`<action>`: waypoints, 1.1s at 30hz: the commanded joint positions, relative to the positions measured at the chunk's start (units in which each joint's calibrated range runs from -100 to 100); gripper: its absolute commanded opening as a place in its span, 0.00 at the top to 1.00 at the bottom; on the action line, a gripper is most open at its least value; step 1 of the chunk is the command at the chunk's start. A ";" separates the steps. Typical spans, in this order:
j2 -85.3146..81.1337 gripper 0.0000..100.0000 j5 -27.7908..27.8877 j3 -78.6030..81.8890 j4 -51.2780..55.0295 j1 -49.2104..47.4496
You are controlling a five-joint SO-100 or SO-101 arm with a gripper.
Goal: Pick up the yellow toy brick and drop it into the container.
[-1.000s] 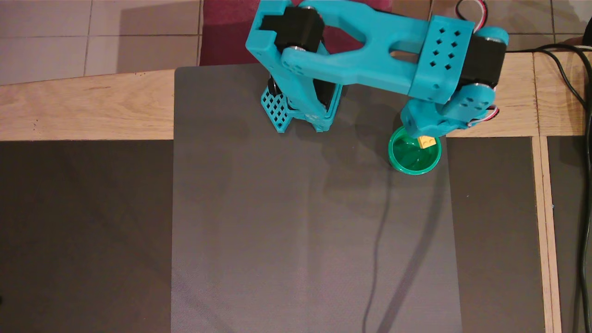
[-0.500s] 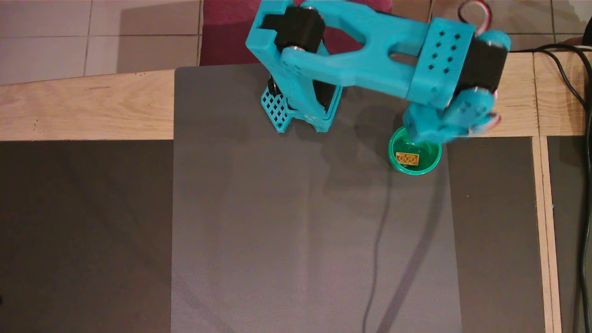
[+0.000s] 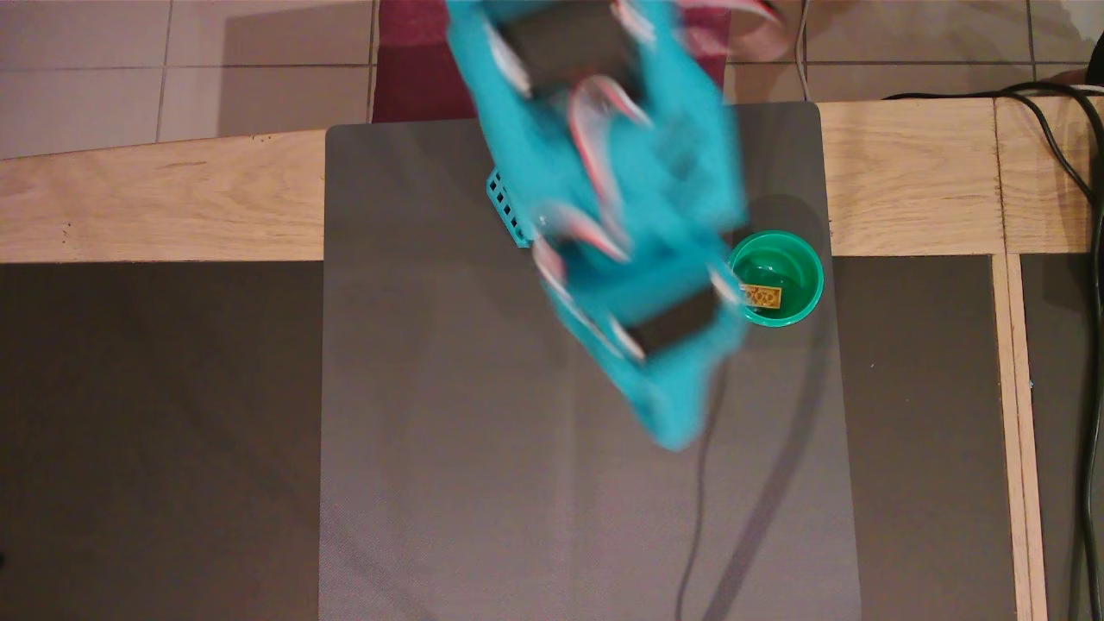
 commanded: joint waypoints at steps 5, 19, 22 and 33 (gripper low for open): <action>-17.61 1.00 -4.99 14.41 -3.06 10.58; -51.17 1.00 -4.15 80.48 -29.63 10.35; -50.08 1.00 -3.99 85.80 -30.69 10.35; -50.67 1.00 -2.84 102.05 -37.00 10.35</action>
